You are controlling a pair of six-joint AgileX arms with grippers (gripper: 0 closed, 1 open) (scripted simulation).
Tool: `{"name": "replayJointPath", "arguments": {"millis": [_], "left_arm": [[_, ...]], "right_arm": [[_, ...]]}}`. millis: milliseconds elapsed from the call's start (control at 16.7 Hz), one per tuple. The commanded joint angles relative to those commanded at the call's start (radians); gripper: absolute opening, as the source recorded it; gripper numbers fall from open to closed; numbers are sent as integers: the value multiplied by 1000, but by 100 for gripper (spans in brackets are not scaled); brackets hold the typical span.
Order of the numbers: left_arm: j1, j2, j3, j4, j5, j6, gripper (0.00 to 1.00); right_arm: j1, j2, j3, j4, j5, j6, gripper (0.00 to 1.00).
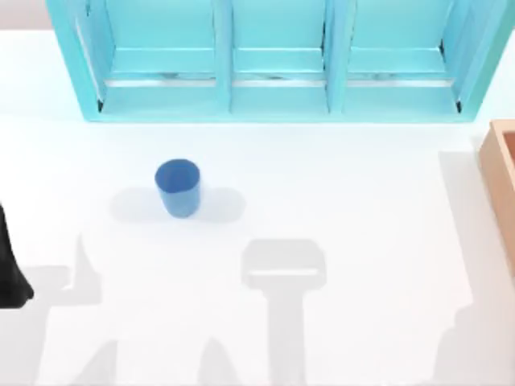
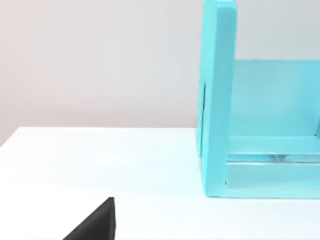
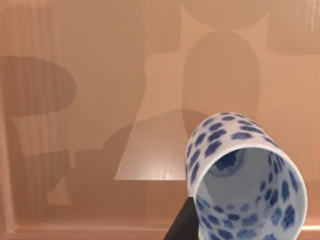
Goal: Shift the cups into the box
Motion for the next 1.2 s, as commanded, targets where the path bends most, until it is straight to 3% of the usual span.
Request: {"name": "replayJointPath", "arguments": {"millis": [240,300,900,1200], "left_arm": [[0,0,0,0,0,0,100],[0,0,0,0,0,0,100],[0,0,0,0,0,0,100],[0,0,0,0,0,0,100]], "right_arm": [[0,0,0,0,0,0,98],[0,0,0,0,0,0,100],[-2,2,17,-17,-1,-2,100],[-10,13,238,-232,0,-5,100]]}}
